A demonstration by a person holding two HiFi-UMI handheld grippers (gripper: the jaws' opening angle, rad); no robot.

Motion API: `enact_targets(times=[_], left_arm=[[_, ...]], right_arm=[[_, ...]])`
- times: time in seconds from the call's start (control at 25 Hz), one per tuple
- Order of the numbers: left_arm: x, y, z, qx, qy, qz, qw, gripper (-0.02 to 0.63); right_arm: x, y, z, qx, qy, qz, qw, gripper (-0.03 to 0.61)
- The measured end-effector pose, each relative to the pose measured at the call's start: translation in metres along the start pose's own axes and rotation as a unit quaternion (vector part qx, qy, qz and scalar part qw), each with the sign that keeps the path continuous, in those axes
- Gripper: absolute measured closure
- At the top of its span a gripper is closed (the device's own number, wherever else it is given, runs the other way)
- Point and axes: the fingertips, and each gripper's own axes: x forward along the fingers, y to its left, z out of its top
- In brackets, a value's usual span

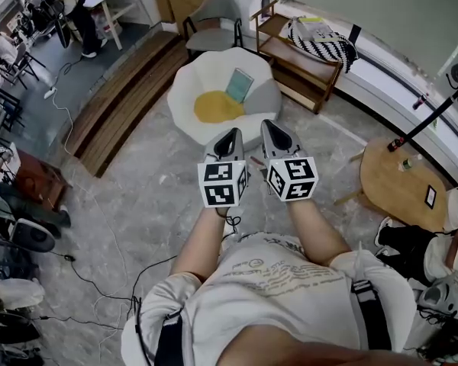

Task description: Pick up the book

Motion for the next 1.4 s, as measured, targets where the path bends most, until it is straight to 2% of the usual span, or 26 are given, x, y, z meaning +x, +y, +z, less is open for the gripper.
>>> enact_targets(times=[0.28,0.6,0.88,1.12,1.4], left_arm=[[-0.011,0.031,0.005,0.003,-0.008,0.003,1.0,0.594],[-0.031,0.065,0.0,0.005,-0.005,-0.012,0.9999,0.594],[-0.047,0.092,-0.018,0.0,0.007,-0.014,0.9999,0.594],[-0.038,0.105,-0.029,-0.01,0.018,-0.007,0.9998,0.594],[0.008,0.116,-0.022,-0.004,0.021,0.001,0.9998,0.594]], right_arm=[[0.017,0.027,-0.003,-0.002,0.0,0.001,1.0,0.552],[0.029,0.064,-0.013,0.004,0.005,-0.012,1.0,0.552],[0.039,0.095,-0.03,0.006,0.013,-0.01,1.0,0.551],[0.053,0.096,-0.042,0.01,0.024,-0.004,1.0,0.552],[0.093,0.069,-0.043,0.013,0.022,0.007,1.0,0.552]])
